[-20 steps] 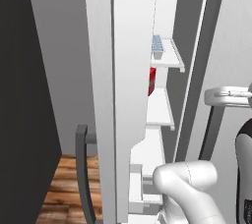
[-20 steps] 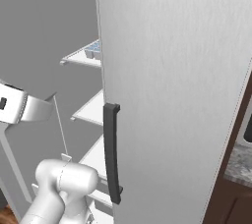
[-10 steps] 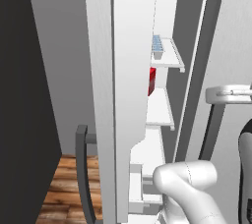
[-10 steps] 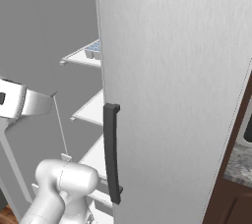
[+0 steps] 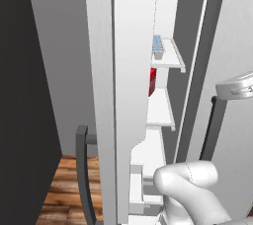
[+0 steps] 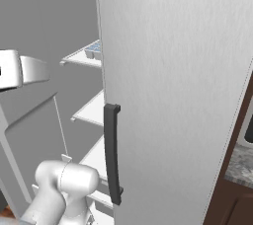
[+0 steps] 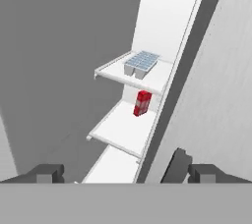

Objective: Open the freezer door, pick up the ice cube tray from the freezer, and place it on the dining counter.

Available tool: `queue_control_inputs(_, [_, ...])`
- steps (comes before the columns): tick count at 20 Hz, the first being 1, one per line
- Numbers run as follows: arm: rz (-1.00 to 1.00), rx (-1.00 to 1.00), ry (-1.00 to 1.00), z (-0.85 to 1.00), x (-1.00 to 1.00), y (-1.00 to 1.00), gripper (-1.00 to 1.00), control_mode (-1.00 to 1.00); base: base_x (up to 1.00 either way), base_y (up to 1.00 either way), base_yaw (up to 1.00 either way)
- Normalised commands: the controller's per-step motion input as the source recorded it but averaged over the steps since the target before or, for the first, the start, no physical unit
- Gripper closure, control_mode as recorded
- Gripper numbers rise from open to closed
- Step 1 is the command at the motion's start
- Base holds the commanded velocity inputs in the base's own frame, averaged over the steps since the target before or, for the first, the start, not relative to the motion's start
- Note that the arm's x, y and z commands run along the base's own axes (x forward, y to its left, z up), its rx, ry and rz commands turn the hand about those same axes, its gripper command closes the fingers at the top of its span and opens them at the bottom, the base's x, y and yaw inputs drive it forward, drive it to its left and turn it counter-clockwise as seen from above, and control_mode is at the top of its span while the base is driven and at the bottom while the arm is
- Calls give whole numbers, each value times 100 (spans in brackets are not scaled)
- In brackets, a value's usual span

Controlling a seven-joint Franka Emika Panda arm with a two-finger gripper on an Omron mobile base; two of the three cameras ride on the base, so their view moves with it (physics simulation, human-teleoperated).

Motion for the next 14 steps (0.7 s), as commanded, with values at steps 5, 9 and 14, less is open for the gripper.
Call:
queue_control_inputs(5, [17, -33, -11, 5, -2, 0, -100, -100, 0, 0, 0])
queue_control_inputs(9, [13, -37, -11, 0, 0, 6, -100, -100, 0, 0, 0])
queue_control_inputs(14, [12, -37, -6, 0, 0, 11, -100, -100, 0, 0, 0])
